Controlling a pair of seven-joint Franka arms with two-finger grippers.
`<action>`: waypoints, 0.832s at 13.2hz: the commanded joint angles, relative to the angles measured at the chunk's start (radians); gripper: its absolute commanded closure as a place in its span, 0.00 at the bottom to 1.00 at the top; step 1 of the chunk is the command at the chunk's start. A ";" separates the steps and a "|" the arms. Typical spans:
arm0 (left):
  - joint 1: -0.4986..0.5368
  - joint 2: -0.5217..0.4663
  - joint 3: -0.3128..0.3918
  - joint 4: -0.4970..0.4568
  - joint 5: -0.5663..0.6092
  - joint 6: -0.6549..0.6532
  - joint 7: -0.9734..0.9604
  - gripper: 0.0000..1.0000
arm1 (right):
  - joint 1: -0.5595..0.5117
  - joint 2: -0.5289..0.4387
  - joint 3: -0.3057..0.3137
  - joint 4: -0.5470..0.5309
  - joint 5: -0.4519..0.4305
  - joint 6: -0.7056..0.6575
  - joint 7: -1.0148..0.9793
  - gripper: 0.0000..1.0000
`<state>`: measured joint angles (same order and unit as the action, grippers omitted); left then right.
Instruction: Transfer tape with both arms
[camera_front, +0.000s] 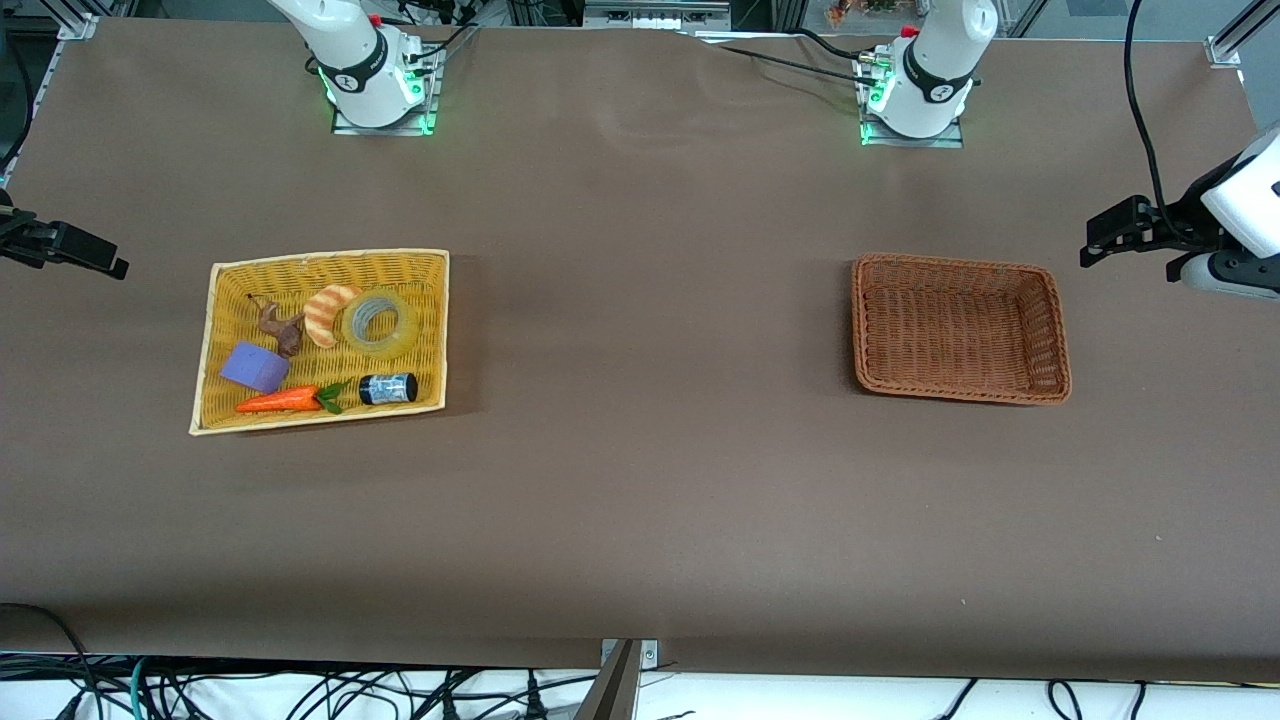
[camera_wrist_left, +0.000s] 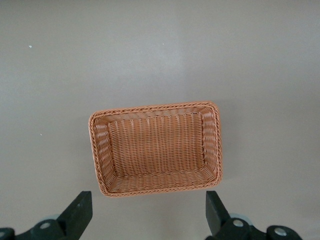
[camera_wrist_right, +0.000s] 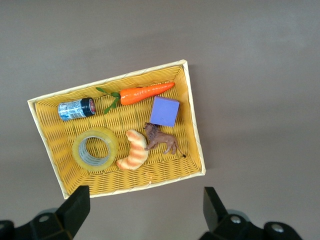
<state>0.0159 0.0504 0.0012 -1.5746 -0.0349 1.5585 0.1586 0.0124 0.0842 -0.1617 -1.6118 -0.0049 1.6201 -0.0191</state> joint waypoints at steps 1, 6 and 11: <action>-0.002 0.009 0.000 0.019 0.020 -0.003 -0.004 0.00 | 0.004 0.011 0.011 0.000 -0.012 0.033 0.010 0.00; -0.002 0.009 0.000 0.019 0.020 -0.003 -0.004 0.00 | 0.008 0.015 0.011 0.007 -0.009 0.040 -0.004 0.00; -0.002 0.009 0.000 0.019 0.020 -0.003 -0.004 0.00 | 0.027 0.029 0.042 0.007 -0.006 0.040 -0.004 0.00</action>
<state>0.0159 0.0506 0.0013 -1.5744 -0.0349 1.5585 0.1586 0.0287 0.1063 -0.1232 -1.6120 -0.0047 1.6575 -0.0207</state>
